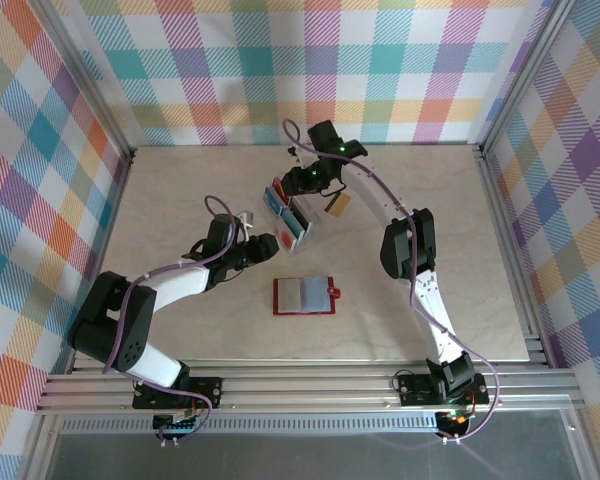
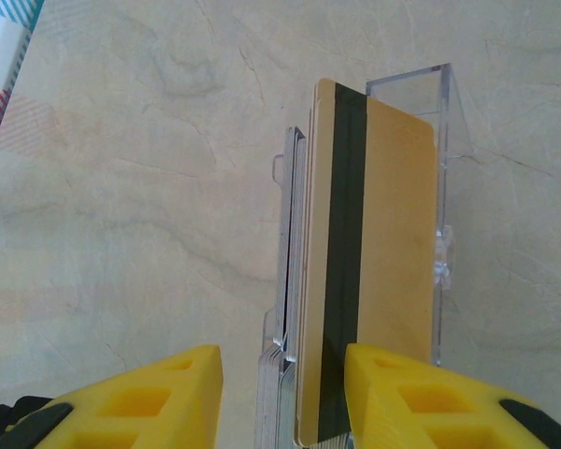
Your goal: Put the credit cards into the card holder
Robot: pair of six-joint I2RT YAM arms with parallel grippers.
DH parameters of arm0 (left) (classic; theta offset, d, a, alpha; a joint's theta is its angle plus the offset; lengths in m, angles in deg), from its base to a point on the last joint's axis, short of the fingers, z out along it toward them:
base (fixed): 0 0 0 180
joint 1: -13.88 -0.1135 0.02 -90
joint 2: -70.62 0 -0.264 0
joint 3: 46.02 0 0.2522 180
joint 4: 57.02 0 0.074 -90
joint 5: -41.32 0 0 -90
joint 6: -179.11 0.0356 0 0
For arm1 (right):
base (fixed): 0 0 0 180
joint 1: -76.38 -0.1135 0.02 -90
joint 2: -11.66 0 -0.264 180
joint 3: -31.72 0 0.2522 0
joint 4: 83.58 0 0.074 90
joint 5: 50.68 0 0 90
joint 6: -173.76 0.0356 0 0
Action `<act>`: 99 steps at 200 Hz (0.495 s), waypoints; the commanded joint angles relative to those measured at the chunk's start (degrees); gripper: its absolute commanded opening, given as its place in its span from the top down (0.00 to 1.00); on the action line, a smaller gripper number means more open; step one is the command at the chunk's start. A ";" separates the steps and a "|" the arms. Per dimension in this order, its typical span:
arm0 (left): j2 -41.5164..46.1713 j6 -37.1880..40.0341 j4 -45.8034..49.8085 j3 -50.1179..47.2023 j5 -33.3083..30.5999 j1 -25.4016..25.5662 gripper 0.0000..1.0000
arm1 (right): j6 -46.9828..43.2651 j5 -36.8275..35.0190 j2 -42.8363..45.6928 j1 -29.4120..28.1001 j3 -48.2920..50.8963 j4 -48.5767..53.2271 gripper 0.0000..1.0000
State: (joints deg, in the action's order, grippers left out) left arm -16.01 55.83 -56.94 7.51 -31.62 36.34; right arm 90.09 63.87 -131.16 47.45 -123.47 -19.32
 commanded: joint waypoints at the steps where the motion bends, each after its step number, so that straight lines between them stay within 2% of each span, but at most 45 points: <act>1: -0.57 -0.27 -0.04 1.76 0.88 -0.75 0.53 | -1.13 1.66 2.11 -0.43 -0.69 0.65 0.62; 99: -0.41 -0.26 0.20 1.92 0.97 -0.82 0.53 | -1.01 2.77 2.28 -0.38 -0.69 0.78 0.72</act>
State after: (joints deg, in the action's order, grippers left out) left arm -16.23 55.83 -56.94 7.79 -31.55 36.23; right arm 90.11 64.03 -131.16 47.50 -123.49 -19.38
